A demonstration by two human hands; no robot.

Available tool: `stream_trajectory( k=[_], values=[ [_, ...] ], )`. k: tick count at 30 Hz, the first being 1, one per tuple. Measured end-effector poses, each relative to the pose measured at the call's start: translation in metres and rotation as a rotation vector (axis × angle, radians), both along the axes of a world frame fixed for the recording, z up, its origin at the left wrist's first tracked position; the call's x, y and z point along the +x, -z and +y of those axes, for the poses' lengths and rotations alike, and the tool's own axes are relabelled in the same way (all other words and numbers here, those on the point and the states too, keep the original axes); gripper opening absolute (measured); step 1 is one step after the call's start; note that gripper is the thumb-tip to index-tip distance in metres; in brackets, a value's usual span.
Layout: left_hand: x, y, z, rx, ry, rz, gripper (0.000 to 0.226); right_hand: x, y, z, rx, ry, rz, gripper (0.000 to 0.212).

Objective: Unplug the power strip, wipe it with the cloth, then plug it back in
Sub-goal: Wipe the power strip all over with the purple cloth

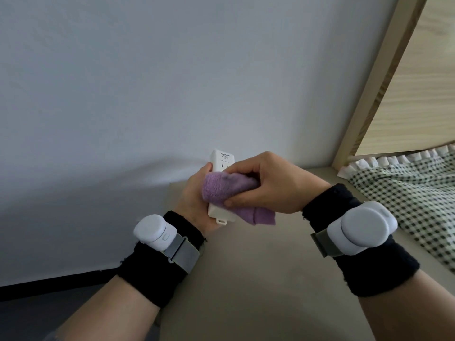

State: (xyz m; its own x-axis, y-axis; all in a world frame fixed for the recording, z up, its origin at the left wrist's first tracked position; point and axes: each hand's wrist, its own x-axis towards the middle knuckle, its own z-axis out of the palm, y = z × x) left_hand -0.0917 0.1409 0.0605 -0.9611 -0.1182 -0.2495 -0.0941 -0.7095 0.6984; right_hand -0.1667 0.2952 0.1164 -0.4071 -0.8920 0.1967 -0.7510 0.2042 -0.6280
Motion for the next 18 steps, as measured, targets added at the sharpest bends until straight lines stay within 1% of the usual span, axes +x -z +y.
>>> stream_trajectory(
  k=[2,4,7,11,13,15,18],
  values=[
    [0.001,-0.004,0.005,-0.029,0.030,0.049,0.043,-0.003,0.000,0.001,-0.051,0.081,0.038,0.018],
    [0.002,-0.005,0.012,-0.081,0.051,0.054,0.038,-0.010,0.005,0.003,-0.128,0.246,0.130,0.014],
    [0.001,-0.003,0.017,-0.096,0.092,-0.005,0.040,-0.018,0.013,0.006,-0.248,0.468,0.207,0.010],
    [0.004,-0.001,0.015,-0.113,0.186,-0.011,0.046,-0.022,0.018,0.006,-0.333,0.633,0.285,0.013],
    [0.006,-0.004,0.016,-0.118,0.191,0.001,0.051,-0.024,0.018,0.009,-0.345,0.667,0.258,0.010],
    [0.006,-0.008,0.015,-0.109,0.154,0.011,0.052,-0.029,0.017,0.015,-0.373,0.686,0.181,0.004],
    [0.005,-0.015,0.001,-0.111,0.025,0.017,0.052,-0.039,0.013,0.024,-0.417,0.734,0.111,0.005]
  ],
)
